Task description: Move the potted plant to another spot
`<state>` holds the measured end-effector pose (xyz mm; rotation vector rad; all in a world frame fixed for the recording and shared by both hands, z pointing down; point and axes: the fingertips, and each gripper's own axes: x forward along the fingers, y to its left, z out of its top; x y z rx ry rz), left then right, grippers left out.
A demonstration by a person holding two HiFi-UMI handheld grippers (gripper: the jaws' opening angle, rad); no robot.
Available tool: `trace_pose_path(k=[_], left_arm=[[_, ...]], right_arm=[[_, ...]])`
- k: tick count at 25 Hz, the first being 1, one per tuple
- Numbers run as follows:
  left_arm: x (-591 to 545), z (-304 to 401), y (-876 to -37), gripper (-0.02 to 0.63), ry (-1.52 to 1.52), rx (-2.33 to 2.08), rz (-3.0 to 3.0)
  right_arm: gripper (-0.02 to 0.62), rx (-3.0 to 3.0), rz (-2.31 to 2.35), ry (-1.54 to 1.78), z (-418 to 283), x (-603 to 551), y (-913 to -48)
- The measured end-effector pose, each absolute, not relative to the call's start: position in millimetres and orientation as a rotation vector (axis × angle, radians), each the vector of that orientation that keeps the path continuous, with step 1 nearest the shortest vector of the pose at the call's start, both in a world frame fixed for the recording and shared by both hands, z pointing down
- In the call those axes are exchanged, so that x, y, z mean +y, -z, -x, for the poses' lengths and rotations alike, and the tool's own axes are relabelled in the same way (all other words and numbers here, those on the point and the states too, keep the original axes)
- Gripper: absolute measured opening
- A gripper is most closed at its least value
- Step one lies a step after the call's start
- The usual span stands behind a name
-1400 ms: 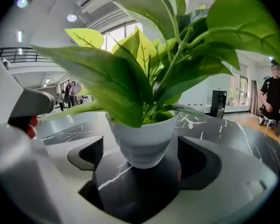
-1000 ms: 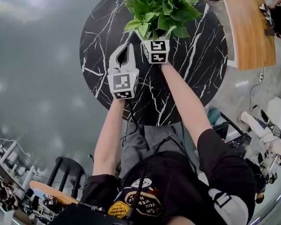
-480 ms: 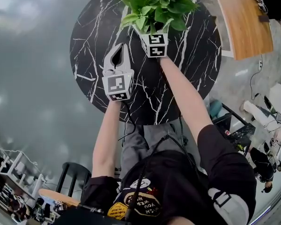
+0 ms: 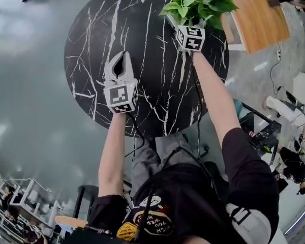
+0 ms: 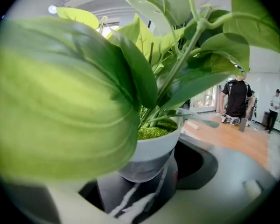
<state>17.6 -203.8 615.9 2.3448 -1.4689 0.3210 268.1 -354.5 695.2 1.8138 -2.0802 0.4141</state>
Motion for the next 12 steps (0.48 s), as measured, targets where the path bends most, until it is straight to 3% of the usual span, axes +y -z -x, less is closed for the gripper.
trace_pose_path(k=[6,12], left_arm=[[-199,-10,-623,0.005,-0.344,-1.49,-2.324],[-192,24,-626,0.005,-0.352,-1.547,-2.276]], right_arm=[[0.479,-1.91,-2.005,-0.484,-372,-345,-694],[0.477,-1.989,-1.916,-0.448,-322,-354,-694]])
